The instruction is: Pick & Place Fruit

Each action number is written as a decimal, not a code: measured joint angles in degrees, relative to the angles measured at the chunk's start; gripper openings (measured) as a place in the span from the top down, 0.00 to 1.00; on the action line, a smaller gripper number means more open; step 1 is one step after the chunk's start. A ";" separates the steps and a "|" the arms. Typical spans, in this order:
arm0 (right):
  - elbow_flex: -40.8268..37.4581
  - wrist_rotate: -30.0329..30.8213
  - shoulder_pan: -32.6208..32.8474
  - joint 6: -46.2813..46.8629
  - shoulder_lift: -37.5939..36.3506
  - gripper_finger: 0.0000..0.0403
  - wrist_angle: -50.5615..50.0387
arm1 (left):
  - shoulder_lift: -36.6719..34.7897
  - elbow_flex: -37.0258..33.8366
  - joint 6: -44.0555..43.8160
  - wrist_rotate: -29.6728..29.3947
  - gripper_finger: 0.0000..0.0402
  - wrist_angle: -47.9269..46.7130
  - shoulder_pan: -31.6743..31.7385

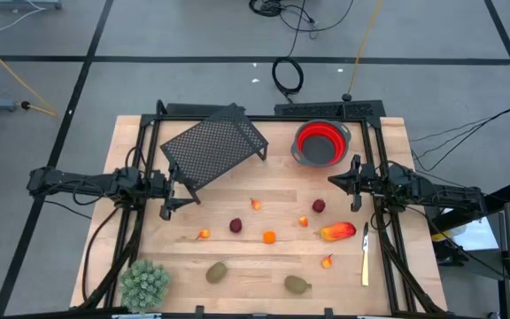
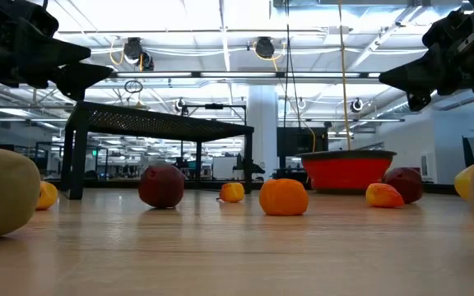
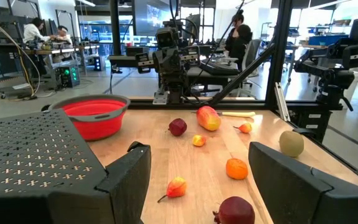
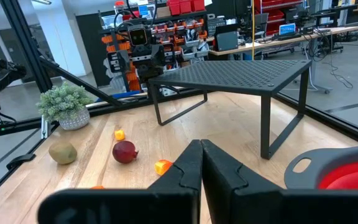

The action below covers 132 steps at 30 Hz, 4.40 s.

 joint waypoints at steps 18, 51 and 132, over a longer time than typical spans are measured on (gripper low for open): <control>0.02 -0.12 -0.02 -4.55 0.00 1.00 2.28 | -0.02 0.00 -0.01 0.00 0.33 0.02 -0.01; 5.26 22.74 -0.04 3.15 8.62 0.99 12.80 | -0.01 0.01 -1.89 0.00 0.33 0.65 -0.02; 42.65 1.25 -42.51 37.46 62.12 0.36 -49.18 | -0.02 0.02 1.87 0.11 0.33 5.49 0.00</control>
